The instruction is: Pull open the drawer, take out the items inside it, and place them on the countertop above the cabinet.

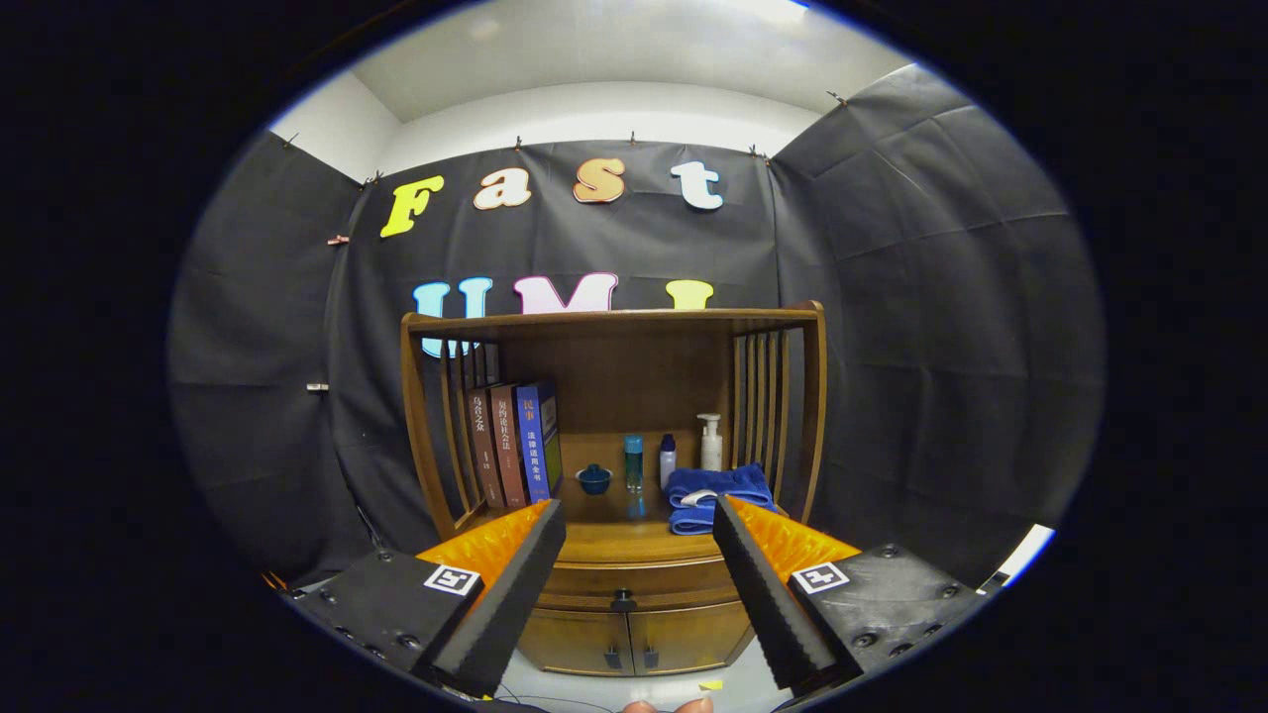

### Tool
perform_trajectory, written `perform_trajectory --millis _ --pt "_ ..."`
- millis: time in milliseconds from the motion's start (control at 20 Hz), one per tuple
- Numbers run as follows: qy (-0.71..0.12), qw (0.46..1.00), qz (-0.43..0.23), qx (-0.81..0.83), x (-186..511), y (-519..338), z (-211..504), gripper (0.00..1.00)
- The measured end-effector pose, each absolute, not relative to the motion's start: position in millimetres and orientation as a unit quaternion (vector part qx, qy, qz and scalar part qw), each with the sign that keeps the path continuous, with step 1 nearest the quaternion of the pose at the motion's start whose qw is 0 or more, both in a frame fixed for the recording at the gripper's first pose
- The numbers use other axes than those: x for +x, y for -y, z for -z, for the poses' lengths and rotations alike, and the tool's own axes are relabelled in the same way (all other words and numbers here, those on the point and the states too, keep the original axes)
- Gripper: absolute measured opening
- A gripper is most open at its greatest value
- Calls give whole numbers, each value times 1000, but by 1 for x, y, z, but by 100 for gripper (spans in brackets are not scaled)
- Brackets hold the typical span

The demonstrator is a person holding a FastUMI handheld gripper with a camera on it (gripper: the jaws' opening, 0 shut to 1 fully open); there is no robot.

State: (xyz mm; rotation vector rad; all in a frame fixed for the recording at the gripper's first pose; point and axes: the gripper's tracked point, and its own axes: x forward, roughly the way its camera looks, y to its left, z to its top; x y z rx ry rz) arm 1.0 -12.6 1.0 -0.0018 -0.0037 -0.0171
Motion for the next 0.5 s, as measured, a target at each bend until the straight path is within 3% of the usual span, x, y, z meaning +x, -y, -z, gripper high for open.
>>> perform_trajectory --millis 500 --pt "7 1000 14 -9 4 17 4 99"
